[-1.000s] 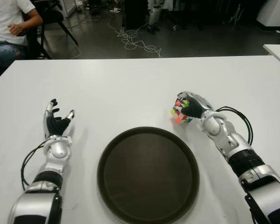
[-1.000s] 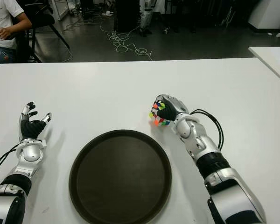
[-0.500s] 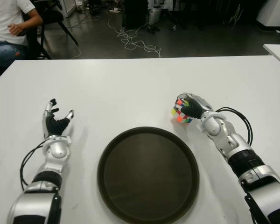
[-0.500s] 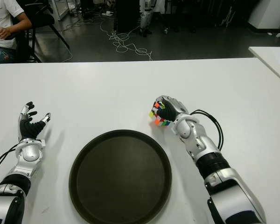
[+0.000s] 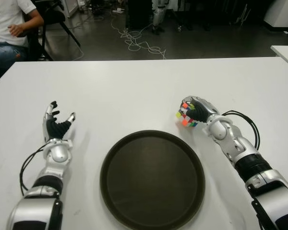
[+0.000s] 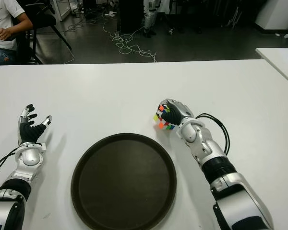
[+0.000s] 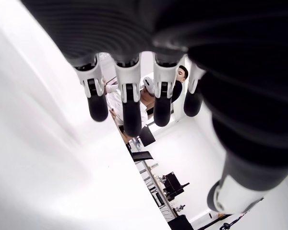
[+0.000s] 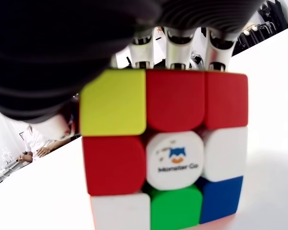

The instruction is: Pick up the Rubik's Cube and put it in the plate

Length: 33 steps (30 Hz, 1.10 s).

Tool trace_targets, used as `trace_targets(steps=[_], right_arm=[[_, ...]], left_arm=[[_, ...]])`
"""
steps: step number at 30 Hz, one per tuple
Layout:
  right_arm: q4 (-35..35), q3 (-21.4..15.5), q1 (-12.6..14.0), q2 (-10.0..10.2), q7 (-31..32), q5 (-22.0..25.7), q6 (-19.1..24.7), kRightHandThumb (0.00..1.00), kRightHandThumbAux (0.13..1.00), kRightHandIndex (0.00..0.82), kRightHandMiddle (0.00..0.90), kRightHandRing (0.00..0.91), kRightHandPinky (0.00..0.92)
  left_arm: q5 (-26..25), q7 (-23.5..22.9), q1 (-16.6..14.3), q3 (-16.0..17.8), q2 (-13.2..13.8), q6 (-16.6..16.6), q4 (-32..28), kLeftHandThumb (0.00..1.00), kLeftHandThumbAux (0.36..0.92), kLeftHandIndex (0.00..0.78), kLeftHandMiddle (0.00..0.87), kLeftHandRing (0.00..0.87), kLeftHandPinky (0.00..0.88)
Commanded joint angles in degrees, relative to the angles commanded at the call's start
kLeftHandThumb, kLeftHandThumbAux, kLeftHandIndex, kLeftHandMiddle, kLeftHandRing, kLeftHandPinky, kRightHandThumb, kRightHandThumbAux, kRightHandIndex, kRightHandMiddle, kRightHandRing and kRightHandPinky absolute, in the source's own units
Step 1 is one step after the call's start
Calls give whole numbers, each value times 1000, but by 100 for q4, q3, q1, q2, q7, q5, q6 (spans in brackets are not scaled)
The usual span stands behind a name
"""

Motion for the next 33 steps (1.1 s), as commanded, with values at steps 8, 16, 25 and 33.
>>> trace_targets(steps=[8,16,25,33], right_arm=[[-6,-119,15,61,-107,143,22,697,726,429,693,695,695],[-7,-331,30,164,-198,363,-30,697,726,431,724,724,725],[-47,-490,34,229,-351,462,-62,697,726,433,756,756,752],[-7,-730,39,317,-549,675,-159,697,724,433,755,771,770]], left_arm=[[5,5,2,-5,-5,-15,-16,55,712,112,170,194,240],[-5,-11,-8,-1,-10,49,-8,44,713,108,159,173,199],[-31,-44,1,11,-17,29,-21,30,709,112,160,179,205],[-30,-30,1,12,-15,62,-21,32,702,104,146,154,155]])
